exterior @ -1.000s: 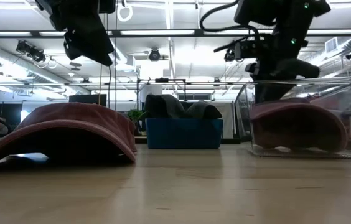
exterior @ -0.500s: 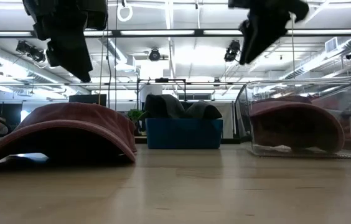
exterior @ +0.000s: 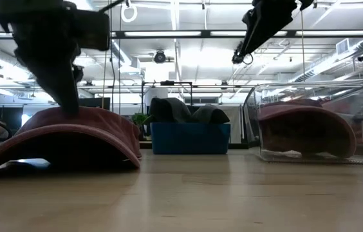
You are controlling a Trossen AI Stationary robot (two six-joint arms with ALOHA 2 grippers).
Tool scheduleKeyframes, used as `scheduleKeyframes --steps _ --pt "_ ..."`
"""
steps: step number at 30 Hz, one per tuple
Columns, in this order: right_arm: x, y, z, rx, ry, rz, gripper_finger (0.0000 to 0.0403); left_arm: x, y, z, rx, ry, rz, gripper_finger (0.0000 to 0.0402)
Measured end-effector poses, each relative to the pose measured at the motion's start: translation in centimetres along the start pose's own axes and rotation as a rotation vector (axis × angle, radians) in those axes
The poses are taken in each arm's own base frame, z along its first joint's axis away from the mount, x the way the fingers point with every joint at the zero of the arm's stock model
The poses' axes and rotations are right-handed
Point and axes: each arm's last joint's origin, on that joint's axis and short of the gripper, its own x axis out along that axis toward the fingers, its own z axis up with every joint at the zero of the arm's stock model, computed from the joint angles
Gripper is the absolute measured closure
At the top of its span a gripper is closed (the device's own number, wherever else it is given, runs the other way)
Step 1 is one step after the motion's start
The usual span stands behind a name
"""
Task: Pick & Place hat
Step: Put the red cap into the transparent bin
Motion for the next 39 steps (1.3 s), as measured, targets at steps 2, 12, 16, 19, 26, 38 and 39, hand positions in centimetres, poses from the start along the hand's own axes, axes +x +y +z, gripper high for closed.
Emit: scheduleKeyframes --steps 2,12,16,19,26,38,39 --pt "0.0 0.0 0.0 0.001 -0.002 0.000 0.0238 0.6 0.0 -0.2 0.003 0.014 0.021 0.0220" --pt "0.0 0.0 0.5 -0.020 -0.055 0.019 0.0238 2.3 -0.2 -0.5 0.107 0.041 0.051 0.0301" --pt "-0.1 0.3 1.6 -0.029 -0.165 0.119 0.0238 1.8 -0.5 0.0 0.136 0.024 0.045 0.0380" --pt "0.0 0.7 2.9 -0.027 -0.293 0.224 0.0238 1.1 -1.3 1.1 0.181 -0.018 0.025 0.0389" --pt "2.9 2.4 4.9 -0.102 -0.490 0.372 0.0238 -1.3 -3.4 4.2 0.334 -0.173 0.021 0.0391" --pt "10.2 5.1 6.0 -0.171 -0.485 0.371 0.0238 -2.5 -3.2 7.0 0.442 -0.280 0.094 0.0388" --pt "10.5 5.2 5.9 -0.170 -0.475 0.371 0.0238 -2.5 -3.1 7.1 0.441 -0.274 0.096 0.0390"
